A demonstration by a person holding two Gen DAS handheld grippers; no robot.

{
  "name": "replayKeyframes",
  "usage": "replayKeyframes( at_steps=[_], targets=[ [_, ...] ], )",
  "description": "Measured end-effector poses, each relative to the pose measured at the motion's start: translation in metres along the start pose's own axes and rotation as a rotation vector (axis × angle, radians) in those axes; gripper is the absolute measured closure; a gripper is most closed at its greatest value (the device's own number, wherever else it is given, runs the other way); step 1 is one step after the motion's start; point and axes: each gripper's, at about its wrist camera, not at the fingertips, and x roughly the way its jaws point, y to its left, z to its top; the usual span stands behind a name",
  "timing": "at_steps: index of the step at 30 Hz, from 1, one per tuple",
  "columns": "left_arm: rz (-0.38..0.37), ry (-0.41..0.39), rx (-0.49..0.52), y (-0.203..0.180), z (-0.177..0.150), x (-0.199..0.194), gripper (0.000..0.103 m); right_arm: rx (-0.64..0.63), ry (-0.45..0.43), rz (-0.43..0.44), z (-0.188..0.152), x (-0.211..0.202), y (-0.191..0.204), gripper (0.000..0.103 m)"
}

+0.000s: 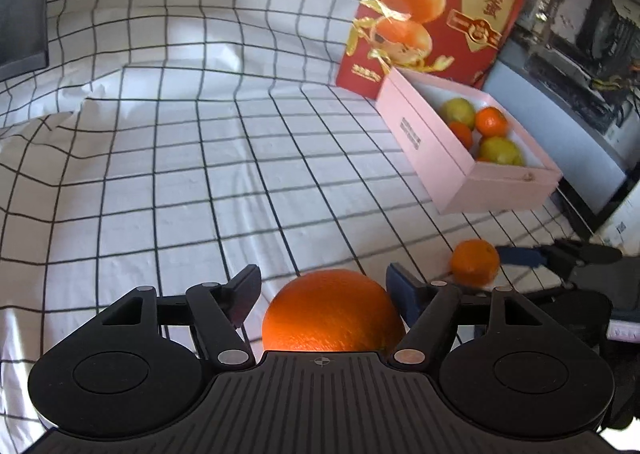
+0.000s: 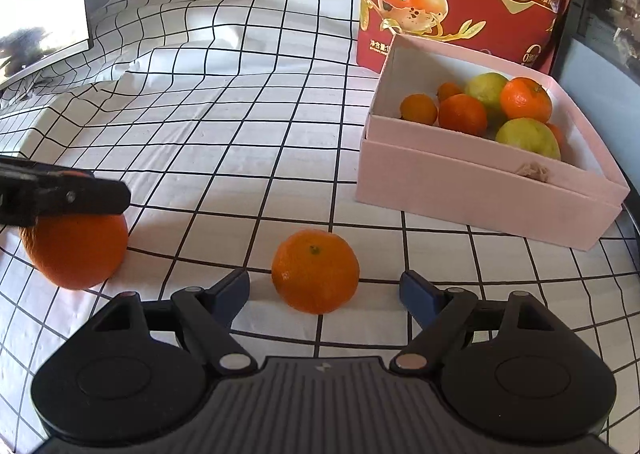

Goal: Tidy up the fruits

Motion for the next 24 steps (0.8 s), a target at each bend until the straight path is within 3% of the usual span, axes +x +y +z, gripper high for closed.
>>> replayKeyframes(
  at_steps=[10,13,15,24],
  targets=[
    [-0.027,0.11,0.115,-0.023,-0.008,0.012,0.021,-0.006,0.006,0.014,0.005,0.004,0.002,0.024],
    [-0.039,0.136,0.101,-0.023,-0.007,0.018,0.02,-0.022,0.001,0.018,0.006,0.003,0.005,0.039],
    [-0.041,0.14,0.098,-0.024,-0.007,0.019,0.019,-0.026,0.003,0.021,0.008,0.002,0.005,0.058],
    [-0.059,0.148,0.073,-0.023,-0.003,0.025,0.02,0.018,0.022,0.024,0.006,-0.006,-0.01,0.06]
  ],
)
